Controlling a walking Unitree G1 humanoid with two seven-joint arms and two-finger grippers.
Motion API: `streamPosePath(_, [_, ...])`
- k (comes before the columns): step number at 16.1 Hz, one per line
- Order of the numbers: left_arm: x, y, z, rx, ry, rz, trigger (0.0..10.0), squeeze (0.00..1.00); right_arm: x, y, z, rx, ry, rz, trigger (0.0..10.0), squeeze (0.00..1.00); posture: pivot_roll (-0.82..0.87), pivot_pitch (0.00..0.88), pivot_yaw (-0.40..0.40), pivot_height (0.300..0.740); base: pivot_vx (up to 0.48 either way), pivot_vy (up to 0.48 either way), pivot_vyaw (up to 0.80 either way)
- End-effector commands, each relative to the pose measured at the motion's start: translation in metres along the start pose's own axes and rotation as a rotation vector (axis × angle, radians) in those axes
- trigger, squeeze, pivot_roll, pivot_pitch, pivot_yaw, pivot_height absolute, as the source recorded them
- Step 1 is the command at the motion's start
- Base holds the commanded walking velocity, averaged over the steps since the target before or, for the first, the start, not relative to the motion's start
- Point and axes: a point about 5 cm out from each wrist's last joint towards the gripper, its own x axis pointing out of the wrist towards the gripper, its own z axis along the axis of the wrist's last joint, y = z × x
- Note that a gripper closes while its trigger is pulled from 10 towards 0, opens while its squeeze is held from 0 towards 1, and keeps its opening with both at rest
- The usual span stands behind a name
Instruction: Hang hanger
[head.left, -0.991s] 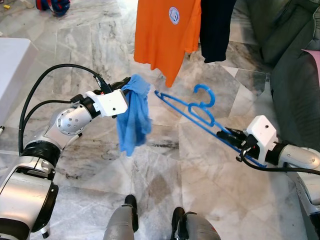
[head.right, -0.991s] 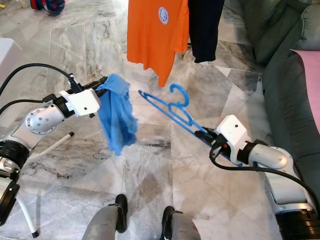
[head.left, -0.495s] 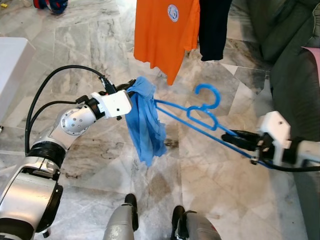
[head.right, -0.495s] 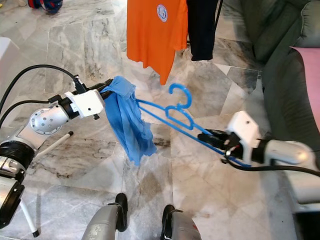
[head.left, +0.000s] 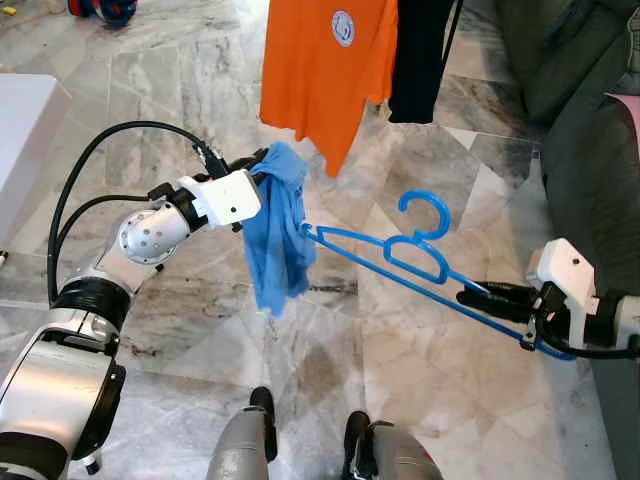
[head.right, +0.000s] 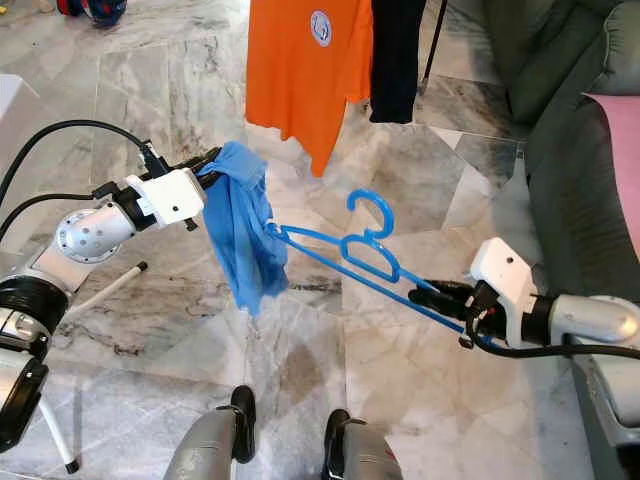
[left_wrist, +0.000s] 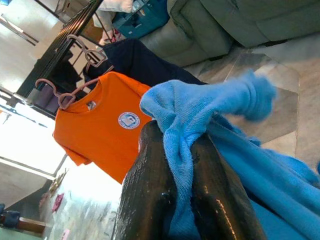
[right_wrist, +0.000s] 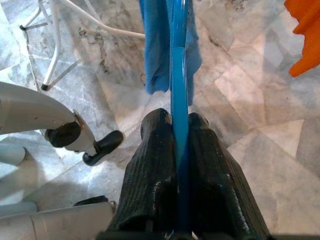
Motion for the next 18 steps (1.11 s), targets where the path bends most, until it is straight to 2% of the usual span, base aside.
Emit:
streamPosePath(1, [-0.003, 0.006, -0.001, 0.005, -0.001, 0.012, 10.0, 0.00, 0.001, 0.007, -0.001, -0.005, 0.010, 0.052, 10.0, 0.00, 0.06, 0.336, 0.012, 0.740, 0.000, 0.000, 0.00])
streamPosePath(7, [-0.003, 0.008, 0.002, 0.007, -0.023, 0.007, 10.0, 0.00, 0.001, 0.005, -0.008, -0.006, 0.042, 0.042, 10.0, 0.00, 0.06, 0.336, 0.013, 0.740, 0.000, 0.000, 0.00])
streamPosePath(9, [-0.009, 0.007, -0.003, 0.016, 0.001, -0.013, 10.0, 0.00, -0.008, -0.002, -0.013, -0.043, 0.097, -0.002, 10.0, 0.00, 0.06, 0.337, 0.016, 0.740, 0.000, 0.000, 0.00])
streamPosePath(13, [-0.016, 0.010, -0.010, 0.041, 0.042, -0.025, 10.0, 0.00, -0.011, -0.009, -0.006, -0.063, 0.070, -0.053, 10.0, 0.00, 0.07, 0.336, 0.018, 0.740, 0.000, 0.000, 0.00])
streamPosePath(18, [-0.013, 0.012, 0.001, 0.041, -0.037, -0.045, 10.0, 0.00, 0.003, -0.012, -0.002, -0.082, 0.007, -0.091, 10.0, 0.00, 0.07, 0.341, 0.019, 0.740, 0.000, 0.000, 0.00])
